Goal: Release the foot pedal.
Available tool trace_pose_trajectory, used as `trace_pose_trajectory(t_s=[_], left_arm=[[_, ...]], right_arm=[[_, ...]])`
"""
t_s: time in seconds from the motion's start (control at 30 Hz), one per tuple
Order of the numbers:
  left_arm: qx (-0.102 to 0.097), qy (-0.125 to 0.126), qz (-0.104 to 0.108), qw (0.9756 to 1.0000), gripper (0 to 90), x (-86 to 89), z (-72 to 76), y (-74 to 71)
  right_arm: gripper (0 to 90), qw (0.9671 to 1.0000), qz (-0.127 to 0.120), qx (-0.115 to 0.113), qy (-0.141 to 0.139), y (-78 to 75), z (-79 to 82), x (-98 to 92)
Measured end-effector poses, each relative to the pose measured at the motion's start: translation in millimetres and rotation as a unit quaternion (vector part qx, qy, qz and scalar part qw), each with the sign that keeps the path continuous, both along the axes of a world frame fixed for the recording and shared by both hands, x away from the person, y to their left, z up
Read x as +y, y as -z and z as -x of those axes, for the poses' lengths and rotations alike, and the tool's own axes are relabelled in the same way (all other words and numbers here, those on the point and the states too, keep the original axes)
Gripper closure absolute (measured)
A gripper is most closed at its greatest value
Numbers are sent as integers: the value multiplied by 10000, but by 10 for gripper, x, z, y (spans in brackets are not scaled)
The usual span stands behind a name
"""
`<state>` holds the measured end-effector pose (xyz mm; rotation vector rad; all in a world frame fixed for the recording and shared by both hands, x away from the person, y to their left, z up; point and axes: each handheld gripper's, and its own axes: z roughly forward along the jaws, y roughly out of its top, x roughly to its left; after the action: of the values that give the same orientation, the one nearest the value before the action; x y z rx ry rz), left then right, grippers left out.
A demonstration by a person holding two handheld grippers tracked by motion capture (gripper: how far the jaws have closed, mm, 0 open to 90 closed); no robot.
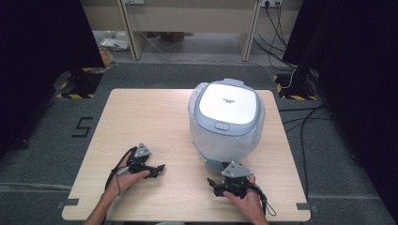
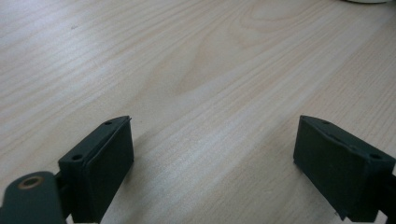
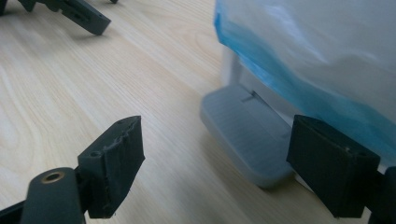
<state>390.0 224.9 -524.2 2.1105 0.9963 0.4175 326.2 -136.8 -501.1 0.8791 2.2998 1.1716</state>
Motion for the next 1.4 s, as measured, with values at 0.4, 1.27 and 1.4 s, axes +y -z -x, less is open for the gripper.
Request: trace_pose_trajectory(t_s=[0.4, 1.27, 1.4], left_arm=[[-1, 0, -1, 10000, 114, 0, 0, 0], [0, 1, -3, 10000, 114, 0, 0, 0], [0, 1, -2, 10000, 114, 0, 0, 0]], right_arm=[[215, 9995, -96, -100, 296, -11, 103, -281], [152, 9905, 57, 168, 1362, 50, 65, -964], [158, 9878, 345, 374, 1473, 132, 43, -1009]])
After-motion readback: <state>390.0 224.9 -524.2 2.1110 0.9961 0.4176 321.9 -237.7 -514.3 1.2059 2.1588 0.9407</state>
